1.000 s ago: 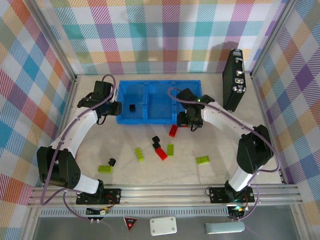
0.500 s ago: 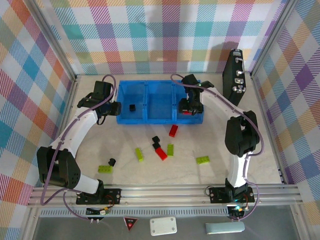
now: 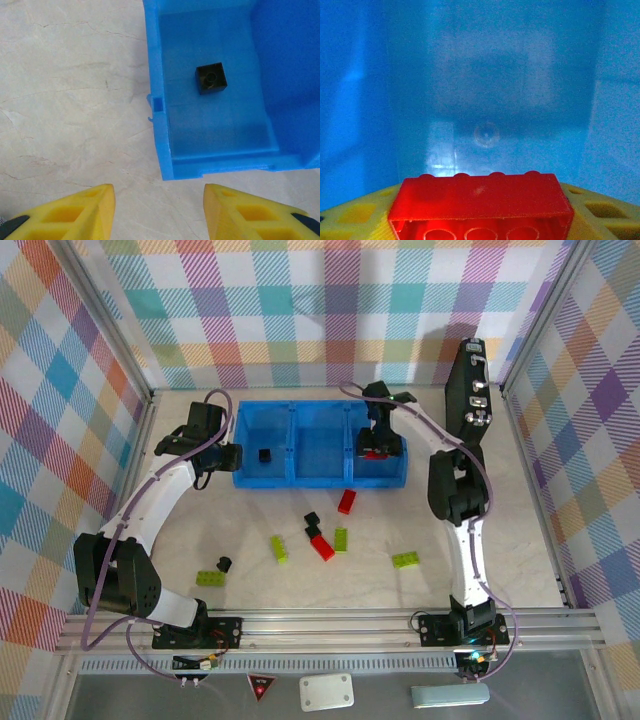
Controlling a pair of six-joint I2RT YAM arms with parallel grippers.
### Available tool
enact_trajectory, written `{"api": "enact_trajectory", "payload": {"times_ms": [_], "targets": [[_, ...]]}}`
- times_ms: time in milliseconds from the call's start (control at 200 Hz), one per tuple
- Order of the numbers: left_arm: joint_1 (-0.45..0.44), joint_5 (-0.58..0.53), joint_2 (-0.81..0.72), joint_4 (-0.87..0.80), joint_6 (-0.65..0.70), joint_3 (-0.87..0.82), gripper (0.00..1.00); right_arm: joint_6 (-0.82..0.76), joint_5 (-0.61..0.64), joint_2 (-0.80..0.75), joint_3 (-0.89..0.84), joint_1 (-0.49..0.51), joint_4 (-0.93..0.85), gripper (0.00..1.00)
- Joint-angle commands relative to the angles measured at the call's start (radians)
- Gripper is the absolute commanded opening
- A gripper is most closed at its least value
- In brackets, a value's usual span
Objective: Sort the legos into containers by color
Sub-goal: Place the lego in the container.
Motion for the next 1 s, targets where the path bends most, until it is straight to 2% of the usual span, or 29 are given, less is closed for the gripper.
{"api": "enact_trajectory", "payload": {"times_ms": [0, 450, 695, 995], "targets": [[0.010, -0.007, -0.015, 0.019, 0.016, -0.017, 0.50, -0.033, 0.007, 0.053, 0.075, -0.004, -0.050, 0.61], [0.010, 0.013, -0.002, 0.017, 0.013, -0.014, 0.50, -0.049, 0.075, 0.139, 0.157, -0.009, -0.062, 0.62], [0.009, 0.008, -0.007, 0.016, 0.015, -0.015, 0.50, -0.054, 0.073, 0.169, 0.206, -0.011, -0.079, 0.63], [0.010, 0.012, -0.008, 0.014, 0.015, -0.014, 0.50, -0.039, 0.066, 0.131, 0.208, -0.011, -0.106, 0.73]]}}
